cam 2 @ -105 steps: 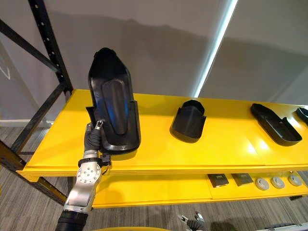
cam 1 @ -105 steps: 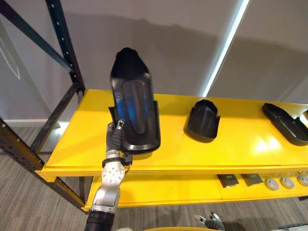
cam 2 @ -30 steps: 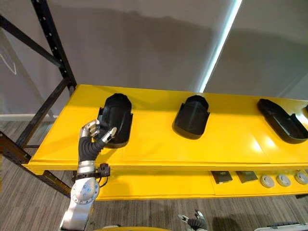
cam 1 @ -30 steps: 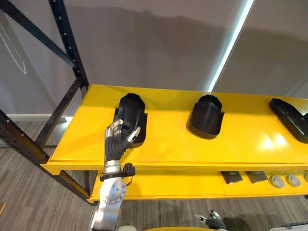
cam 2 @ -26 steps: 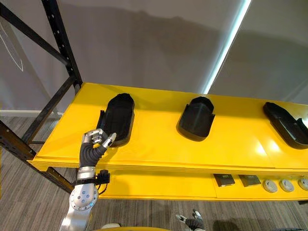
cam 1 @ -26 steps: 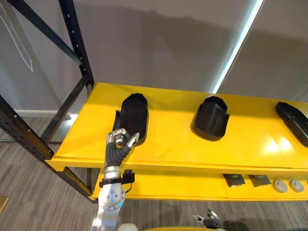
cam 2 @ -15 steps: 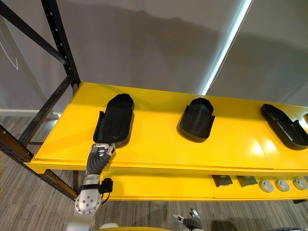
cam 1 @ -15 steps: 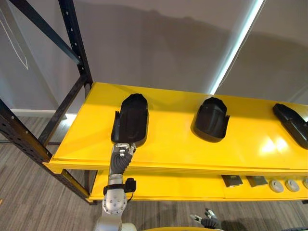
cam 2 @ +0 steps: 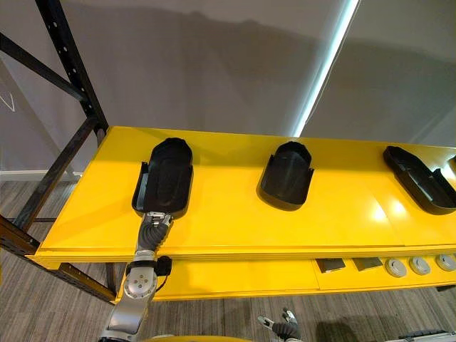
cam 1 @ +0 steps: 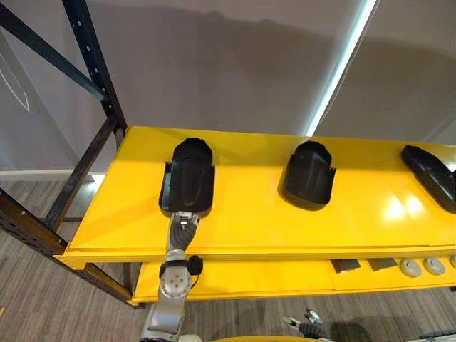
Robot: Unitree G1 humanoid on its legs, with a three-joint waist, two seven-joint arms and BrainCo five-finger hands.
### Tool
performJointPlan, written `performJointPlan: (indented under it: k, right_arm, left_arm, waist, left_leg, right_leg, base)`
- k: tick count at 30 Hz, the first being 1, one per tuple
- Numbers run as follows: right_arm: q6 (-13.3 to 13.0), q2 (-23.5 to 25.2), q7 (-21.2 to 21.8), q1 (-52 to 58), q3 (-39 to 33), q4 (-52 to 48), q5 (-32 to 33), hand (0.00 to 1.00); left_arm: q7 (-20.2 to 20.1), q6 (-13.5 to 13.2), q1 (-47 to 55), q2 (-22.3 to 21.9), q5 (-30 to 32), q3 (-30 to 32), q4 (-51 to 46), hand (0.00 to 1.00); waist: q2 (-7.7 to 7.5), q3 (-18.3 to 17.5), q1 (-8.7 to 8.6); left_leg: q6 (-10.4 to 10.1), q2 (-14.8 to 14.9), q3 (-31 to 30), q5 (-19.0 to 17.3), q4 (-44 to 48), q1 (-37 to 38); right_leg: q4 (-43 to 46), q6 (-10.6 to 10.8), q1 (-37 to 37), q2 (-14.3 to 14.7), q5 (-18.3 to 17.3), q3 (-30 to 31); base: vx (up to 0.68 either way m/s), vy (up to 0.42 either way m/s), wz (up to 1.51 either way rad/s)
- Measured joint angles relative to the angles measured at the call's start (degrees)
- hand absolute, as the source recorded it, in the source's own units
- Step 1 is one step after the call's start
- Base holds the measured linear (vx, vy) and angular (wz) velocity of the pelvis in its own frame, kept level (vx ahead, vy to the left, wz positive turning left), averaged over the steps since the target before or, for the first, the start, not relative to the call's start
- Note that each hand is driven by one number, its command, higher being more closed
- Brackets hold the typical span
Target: Walk over and take plastic housings, then place them on the shelf
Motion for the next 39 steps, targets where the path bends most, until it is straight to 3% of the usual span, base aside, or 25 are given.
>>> performJointPlan:
  k: [4,8,21,24,25,28,32,34,36,39]
  right_arm:
    - [0.03,-0.94,-0.10,-1.30,-0.27,2.75,-0.12,0.00]
    - [0.05,-1.05,-0.12,-2.85,-0.45,4.82,-0.58,0.00]
    - [0.28,-0.64,0.06,-4.99,-0.48,7.04,-0.62,0.00]
    - [0.21,-0.52,0.10,-5.02,-0.50,7.05,-0.55,0.00]
    - [-0.05,-0.60,0.11,-4.96,-0.64,7.06,-0.54,0.00]
    - [-0.18,-0.92,0.22,-4.89,-1.49,7.32,-0.52,0.00]
    - [-0.25,-1.23,0.38,-4.42,-2.50,7.31,-0.51,0.00]
    - [-0.17,-0.93,0.29,-4.33,-2.67,6.93,-0.53,0.00]
    - [-0.12,-0.69,0.09,-3.77,-2.58,6.42,-0.53,0.00]
    - [0.05,0.59,-0.09,-3.72,-2.45,5.31,-0.61,0.00]
  left_arm:
    - [0.17,0.06,-3.18,0.73,0.01,0.79,4.13,1.00]
    - [0.15,0.01,-4.38,1.71,0.09,1.69,4.77,1.00]
    - [-0.04,-0.53,-8.26,4.70,0.33,1.75,7.51,1.00]
    - [-1.21,-0.31,-7.10,6.33,-0.69,1.53,0.18,1.00]
    - [-1.45,-0.60,-6.08,7.12,-1.25,1.56,-6.29,1.00]
    - [-1.53,-3.98,-3.89,8.59,-3.02,4.06,-21.79,1.00]
    - [0.65,-9.69,1.10,7.05,-10.72,15.48,-34.12,1.00]
    - [3.12,-11.24,4.28,5.11,-14.06,21.24,-37.29,1.00]
    - [6.37,-11.79,7.52,3.40,-15.77,25.26,-38.60,1.00]
    - [8.08,-11.62,12.88,1.94,-17.03,28.88,-38.30,1.00]
  waist:
    - [0.89,-0.47,-0.19]
    - [0.45,-0.45,-1.14]
    - [-0.64,-0.43,-3.05]
    - [-1.11,0.12,-3.13]
    - [-1.27,0.32,-3.16]
    - [-1.00,0.58,-2.99]
    - [-0.44,1.05,-1.60]
    - [-0.33,1.16,-0.92]
    - [-0.60,1.24,0.06]
    - [-1.34,1.22,0.34]
  left_leg:
    - [-0.23,-0.89,0.29,3.62,-6.15,2.44]
    - [-0.35,-1.06,0.28,6.13,-10.91,4.09]
    - [0.78,-3.02,-0.08,8.59,-15.59,6.26]
    - [1.04,-3.08,-0.44,8.80,-15.73,6.16]
    - [1.03,-3.07,-0.76,8.75,-15.42,5.95]
    - [0.89,-2.83,-2.16,8.54,-14.94,5.27]
    - [0.40,-2.61,-3.16,7.70,-14.20,5.09]
    - [0.43,-2.84,-3.90,7.75,-14.26,5.15]
    - [0.44,-2.85,-4.60,7.70,-13.83,5.12]
    - [0.85,-2.97,-5.68,6.69,-11.19,3.25]
  right_leg:
    - [-0.08,-0.22,-0.70,-0.18,0.16,0.08]
    - [-1.05,-0.40,-0.90,-0.03,0.75,0.03]
    - [-3.10,0.39,0.29,-1.20,1.82,-0.01]
    - [-2.97,0.44,0.28,-1.27,1.84,0.19]
    - [-2.86,0.44,0.34,-1.27,1.84,0.10]
    - [-2.51,0.45,0.53,-1.12,1.82,0.05]
    - [-1.72,0.91,1.27,-0.93,0.40,0.32]
    - [-1.04,1.16,1.38,-1.08,-0.19,-0.50]
    - [-0.66,1.03,1.93,-1.44,-0.53,-1.68]
    - [-0.66,1.09,2.19,-1.85,-0.62,-3.42]
  base:
    - [0.00,-0.017,-0.01]
    - [-0.01,-0.005,0.01]
    - [0.00,0.007,0.01]
    - [-0.01,0.003,0.04]
    - [-0.02,0.001,0.16]
    - [-0.03,-0.003,0.21]
    - [-0.03,-0.007,0.15]
    - [-0.01,-0.007,0.19]
    - [0.01,-0.005,0.27]
    - [0.01,-0.005,0.30]
